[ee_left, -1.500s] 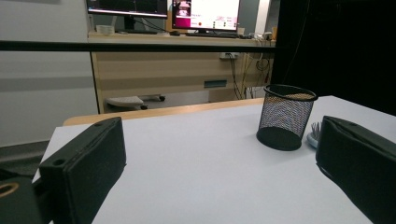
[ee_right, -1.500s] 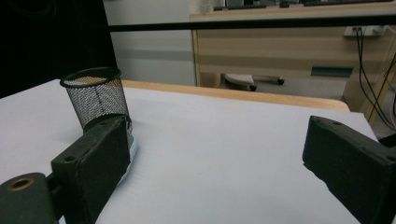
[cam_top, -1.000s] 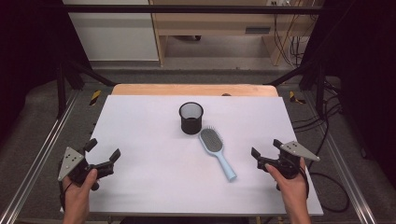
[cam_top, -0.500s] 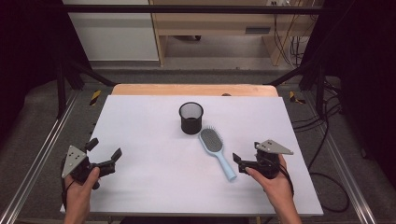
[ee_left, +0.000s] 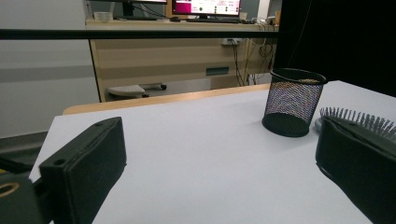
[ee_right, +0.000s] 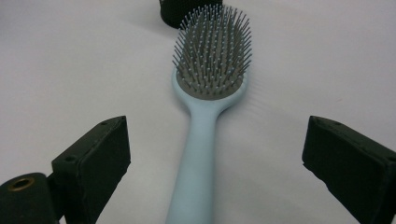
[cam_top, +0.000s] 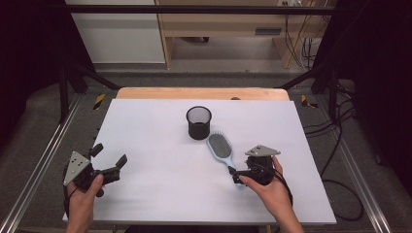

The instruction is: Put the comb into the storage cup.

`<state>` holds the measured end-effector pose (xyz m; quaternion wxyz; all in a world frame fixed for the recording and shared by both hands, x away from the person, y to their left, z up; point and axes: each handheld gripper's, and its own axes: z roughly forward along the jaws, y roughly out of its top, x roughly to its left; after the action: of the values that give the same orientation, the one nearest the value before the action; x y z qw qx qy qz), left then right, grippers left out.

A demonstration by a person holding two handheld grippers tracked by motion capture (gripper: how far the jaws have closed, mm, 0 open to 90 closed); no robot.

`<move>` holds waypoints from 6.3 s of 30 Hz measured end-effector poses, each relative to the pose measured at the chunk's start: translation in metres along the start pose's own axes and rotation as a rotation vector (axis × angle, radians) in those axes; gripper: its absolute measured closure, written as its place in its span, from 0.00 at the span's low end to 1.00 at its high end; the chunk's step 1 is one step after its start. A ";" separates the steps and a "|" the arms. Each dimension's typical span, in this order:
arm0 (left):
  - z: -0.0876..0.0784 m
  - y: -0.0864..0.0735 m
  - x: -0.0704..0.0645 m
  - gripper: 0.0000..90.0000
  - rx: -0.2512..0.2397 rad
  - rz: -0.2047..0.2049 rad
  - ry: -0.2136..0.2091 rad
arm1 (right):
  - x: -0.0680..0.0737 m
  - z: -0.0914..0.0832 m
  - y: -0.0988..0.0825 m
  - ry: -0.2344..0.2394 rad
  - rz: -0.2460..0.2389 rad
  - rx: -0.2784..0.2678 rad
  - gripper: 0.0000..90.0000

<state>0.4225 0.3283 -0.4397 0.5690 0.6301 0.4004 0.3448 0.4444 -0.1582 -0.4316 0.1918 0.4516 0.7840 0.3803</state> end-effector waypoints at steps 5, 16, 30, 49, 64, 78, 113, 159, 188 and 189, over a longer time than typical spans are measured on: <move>-0.001 0.000 0.000 0.02 0.000 0.000 0.003 | 0.005 0.005 0.000 0.005 -0.012 0.030 0.09; -0.001 0.000 0.000 0.02 0.001 0.001 0.002 | 0.016 0.020 -0.006 -0.003 -0.023 0.100 0.12; 0.000 0.000 0.000 0.02 0.001 0.002 -0.001 | 0.015 0.032 0.006 0.016 -0.021 0.146 0.33; 0.000 0.000 0.000 0.02 0.003 0.004 -0.002 | 0.004 0.062 0.011 -0.002 0.036 0.244 0.54; 0.001 0.000 0.000 0.02 0.006 0.008 -0.002 | 0.006 0.071 0.015 -0.039 -0.001 0.264 0.63; 0.003 -0.001 -0.003 0.03 0.023 0.022 -0.008 | 0.006 0.069 0.012 -0.046 -0.010 0.242 0.76; 0.000 0.003 -0.017 0.03 -0.001 0.008 -0.035 | -0.021 0.013 0.001 0.038 0.035 -0.011 0.77; 0.101 0.096 -0.128 0.04 0.017 0.036 -0.323 | -0.003 0.001 0.031 0.094 -0.004 -0.368 0.77; 0.136 0.089 -0.147 0.07 0.023 -0.152 -0.422 | 0.022 0.004 0.033 0.121 -0.066 -0.435 0.77; 0.137 0.089 -0.147 0.07 0.023 -0.164 -0.425 | 0.023 0.004 0.033 0.125 -0.065 -0.437 0.77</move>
<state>0.4894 0.1329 -0.3638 0.6594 0.6605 0.3253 0.1521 0.4540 -0.1266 -0.4079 0.2484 0.3496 0.7073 0.5620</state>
